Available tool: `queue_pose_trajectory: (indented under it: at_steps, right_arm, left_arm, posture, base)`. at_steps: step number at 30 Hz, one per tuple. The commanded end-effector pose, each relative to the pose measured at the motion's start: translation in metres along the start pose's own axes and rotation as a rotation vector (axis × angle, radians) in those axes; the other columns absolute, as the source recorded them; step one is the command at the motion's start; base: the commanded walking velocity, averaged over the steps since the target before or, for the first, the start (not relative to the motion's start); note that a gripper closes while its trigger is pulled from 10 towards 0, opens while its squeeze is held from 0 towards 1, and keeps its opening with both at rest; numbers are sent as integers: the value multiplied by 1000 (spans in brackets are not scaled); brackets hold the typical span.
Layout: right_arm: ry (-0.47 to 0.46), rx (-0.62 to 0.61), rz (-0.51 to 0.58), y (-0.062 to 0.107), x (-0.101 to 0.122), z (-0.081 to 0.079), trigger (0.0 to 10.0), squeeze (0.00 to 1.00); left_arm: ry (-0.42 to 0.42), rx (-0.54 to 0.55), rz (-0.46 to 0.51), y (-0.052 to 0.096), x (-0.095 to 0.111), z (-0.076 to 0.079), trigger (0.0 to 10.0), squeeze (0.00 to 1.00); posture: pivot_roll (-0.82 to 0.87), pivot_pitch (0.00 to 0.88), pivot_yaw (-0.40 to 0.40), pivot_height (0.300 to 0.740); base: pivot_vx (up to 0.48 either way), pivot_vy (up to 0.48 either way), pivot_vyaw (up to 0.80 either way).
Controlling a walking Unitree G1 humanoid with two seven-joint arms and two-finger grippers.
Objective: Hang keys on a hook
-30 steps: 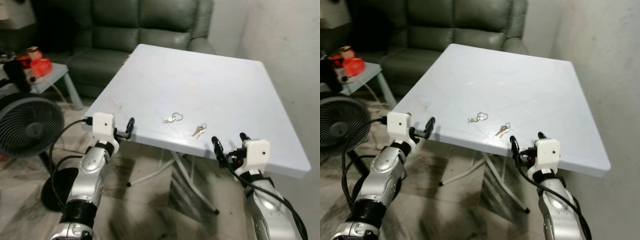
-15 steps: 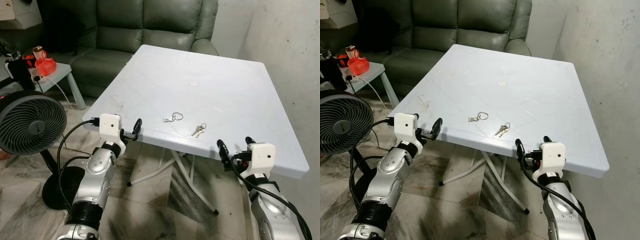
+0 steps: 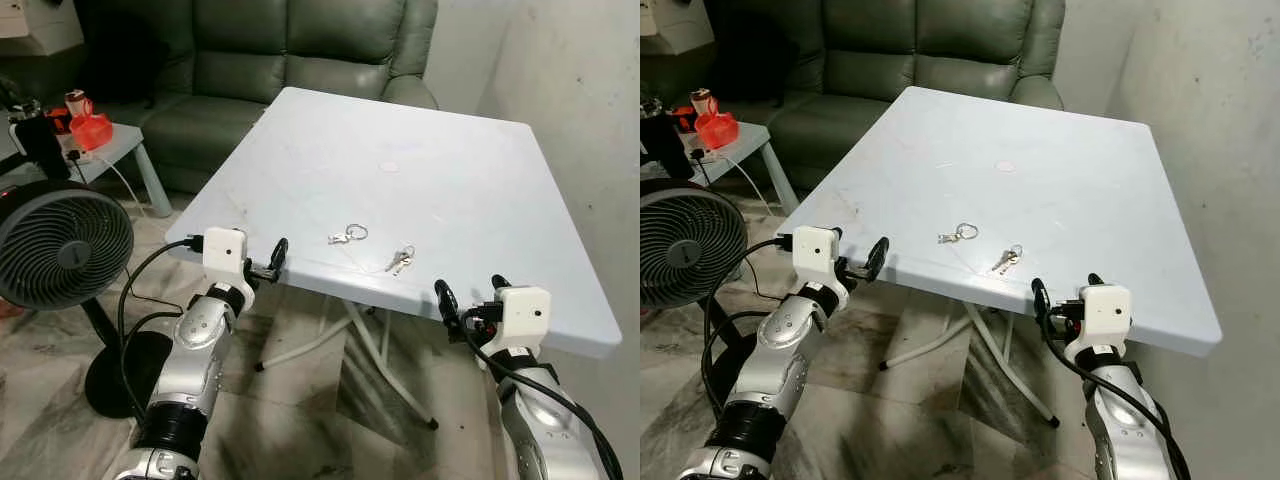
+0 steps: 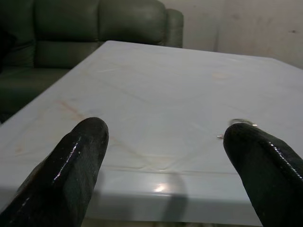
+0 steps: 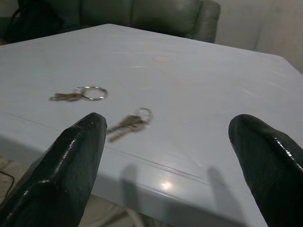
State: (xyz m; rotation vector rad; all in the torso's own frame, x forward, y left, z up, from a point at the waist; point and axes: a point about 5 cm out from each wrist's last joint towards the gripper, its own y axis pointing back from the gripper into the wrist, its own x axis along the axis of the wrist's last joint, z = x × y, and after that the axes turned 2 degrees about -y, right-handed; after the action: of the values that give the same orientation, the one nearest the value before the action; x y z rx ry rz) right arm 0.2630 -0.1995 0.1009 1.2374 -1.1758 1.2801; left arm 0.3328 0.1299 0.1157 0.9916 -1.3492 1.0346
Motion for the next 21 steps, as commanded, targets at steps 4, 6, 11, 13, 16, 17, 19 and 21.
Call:
queue_pose_trajectory:
  at_steps: [4,6,11,13,16,17,19,21]
  right_arm:
    - [-8,4,-2,0,1,-2,10000,0]
    - [-8,3,-3,0,1,-2,10000,0]
    - [-9,6,-7,1,1,-3,10000,0]
    - [-9,10,-8,1,1,-3,10000,0]
    - [-5,16,-12,0,1,-4,10000,0]
    - [-3,17,-12,0,1,-3,10000,0]
    - [-2,18,-12,0,1,-3,10000,0]
    - [-1,19,-13,-1,1,-2,10000,0]
  left_arm:
    - [-11,17,-2,0,3,-5,10000,0]
    - [-10,17,-3,0,3,-4,10000,0]
    - [-9,20,-6,0,2,-4,10000,0]
    - [-5,21,-6,1,2,-4,10000,0]
    - [-14,18,9,0,4,-2,10000,0]
    - [-14,16,12,0,4,-1,10000,0]
    - [-2,15,14,0,4,-1,10000,0]
    - [0,14,14,0,5,0,10000,0]
  posture:
    - [-31,0,-36,740]
    - [-30,0,-38,740]
    - [-29,0,-42,740]
    - [-28,0,-44,740]
    - [-28,0,-48,740]
    - [-28,0,-48,740]
    - [-27,0,-50,740]
    - [-27,0,-50,740]
  base:
    - [0,473,0]
    - [0,472,0]
    - [0,472,0]
    - [0,409,0]
    - [0,0,0]
    - [0,0,0]
    - [0,0,0]
    - [0,0,0]
